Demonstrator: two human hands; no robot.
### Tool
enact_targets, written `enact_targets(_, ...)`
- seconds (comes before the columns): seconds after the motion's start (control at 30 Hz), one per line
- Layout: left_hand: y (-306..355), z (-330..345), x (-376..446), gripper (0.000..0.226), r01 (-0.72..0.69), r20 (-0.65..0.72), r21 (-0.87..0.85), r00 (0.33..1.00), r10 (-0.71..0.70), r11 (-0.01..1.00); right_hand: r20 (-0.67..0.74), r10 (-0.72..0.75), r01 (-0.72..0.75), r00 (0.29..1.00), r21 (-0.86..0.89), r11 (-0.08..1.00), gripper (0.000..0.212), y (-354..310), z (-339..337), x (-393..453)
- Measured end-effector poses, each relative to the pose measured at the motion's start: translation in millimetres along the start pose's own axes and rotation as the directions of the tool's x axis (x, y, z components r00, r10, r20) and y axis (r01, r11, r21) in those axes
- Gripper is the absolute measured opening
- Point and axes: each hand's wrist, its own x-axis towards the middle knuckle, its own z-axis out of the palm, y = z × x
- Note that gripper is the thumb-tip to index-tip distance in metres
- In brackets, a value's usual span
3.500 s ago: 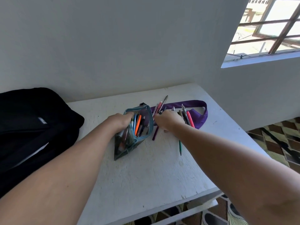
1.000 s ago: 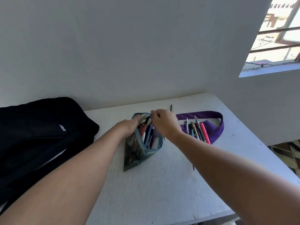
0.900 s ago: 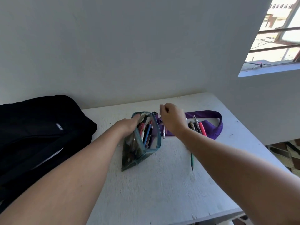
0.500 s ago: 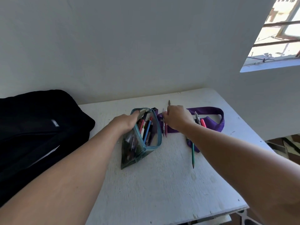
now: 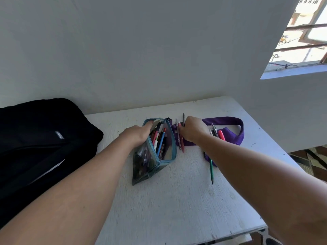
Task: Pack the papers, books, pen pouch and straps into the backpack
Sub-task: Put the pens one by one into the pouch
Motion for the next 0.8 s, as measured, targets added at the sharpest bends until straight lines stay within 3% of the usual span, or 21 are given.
enact_targets(0.2, 0, 0, -2, 0.089, 0.008, 0.007, -0.005, 1.000, -0.008, 1.000, 0.139, 0.115, -0.139, 0.984, 0.176, 0.974, 0.028, -4, -7, 7)
enact_targets(0.4, -1, 1, -1, 0.091, 0.008, 0.002, 0.019, 1.000, -0.008, 1.000, 0.080, 0.069, -0.086, 0.994, 0.230, 0.969, 0.022, -5, -19, -1)
enact_targets(0.6, -1, 2, 0, 0.093, 0.003, 0.001, 0.024, 1.000, -0.003, 1.000, 0.204, 0.032, -0.031, 0.978, -0.010, 0.999, 0.031, -8, -8, -16)
enact_targets(0.8, -1, 3, -3, 0.092, 0.000, 0.009, 0.019, 1.000, 0.000, 1.000, 0.201, 0.073, -0.082, 0.977, 0.034, 0.996, 0.026, -9, -8, -21)
